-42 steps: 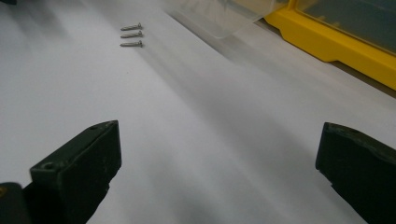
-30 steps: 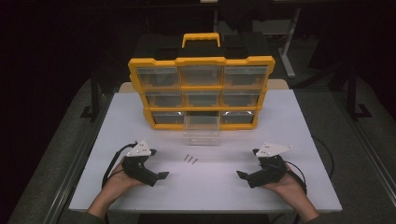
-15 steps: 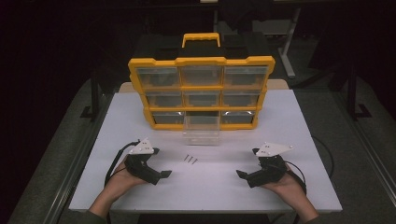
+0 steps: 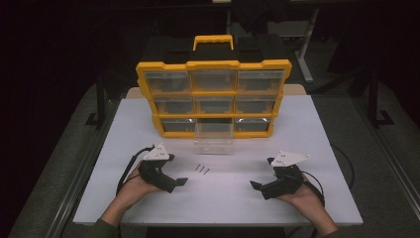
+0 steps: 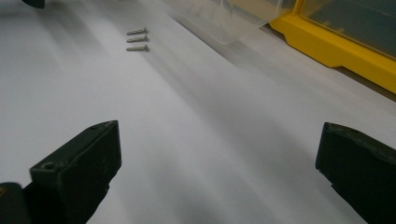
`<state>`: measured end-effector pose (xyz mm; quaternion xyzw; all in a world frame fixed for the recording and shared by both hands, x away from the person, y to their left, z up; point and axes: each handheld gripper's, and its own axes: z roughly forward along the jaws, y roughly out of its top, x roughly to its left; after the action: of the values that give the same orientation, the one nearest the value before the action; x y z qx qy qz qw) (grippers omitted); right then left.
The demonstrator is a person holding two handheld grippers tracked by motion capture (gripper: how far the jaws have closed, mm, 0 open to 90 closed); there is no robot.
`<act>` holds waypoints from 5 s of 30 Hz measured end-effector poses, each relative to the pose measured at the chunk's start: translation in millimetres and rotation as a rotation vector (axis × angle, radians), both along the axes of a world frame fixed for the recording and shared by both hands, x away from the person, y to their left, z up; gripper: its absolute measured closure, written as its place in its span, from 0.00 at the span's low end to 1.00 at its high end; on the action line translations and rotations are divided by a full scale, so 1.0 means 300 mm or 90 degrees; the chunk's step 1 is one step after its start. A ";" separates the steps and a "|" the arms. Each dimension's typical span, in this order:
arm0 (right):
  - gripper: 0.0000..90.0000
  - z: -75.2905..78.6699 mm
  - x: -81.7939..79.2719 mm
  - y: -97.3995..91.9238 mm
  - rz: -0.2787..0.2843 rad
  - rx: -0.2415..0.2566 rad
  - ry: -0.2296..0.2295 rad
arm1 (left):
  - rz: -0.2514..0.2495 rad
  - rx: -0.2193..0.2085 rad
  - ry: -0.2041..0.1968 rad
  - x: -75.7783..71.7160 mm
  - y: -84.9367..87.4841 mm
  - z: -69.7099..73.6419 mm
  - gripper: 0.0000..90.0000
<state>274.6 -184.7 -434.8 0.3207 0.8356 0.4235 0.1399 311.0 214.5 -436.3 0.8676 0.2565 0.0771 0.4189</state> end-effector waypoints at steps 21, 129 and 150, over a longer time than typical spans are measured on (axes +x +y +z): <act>0.00 -0.002 0.001 0.001 -0.001 -0.004 0.004 | -0.015 0.008 0.002 0.043 -0.069 0.004 0.00; 0.00 -0.008 0.001 0.010 0.010 -0.010 0.013 | -0.038 0.073 0.079 0.109 -0.158 0.051 0.98; 0.00 -0.007 0.001 0.007 0.009 -0.009 0.012 | -0.071 0.045 0.082 0.115 -0.161 0.153 0.98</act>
<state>274.9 -182.5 -436.9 0.3179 0.8420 0.4156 0.1314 345.5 166.1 -390.4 0.8981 0.2316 0.0066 0.3739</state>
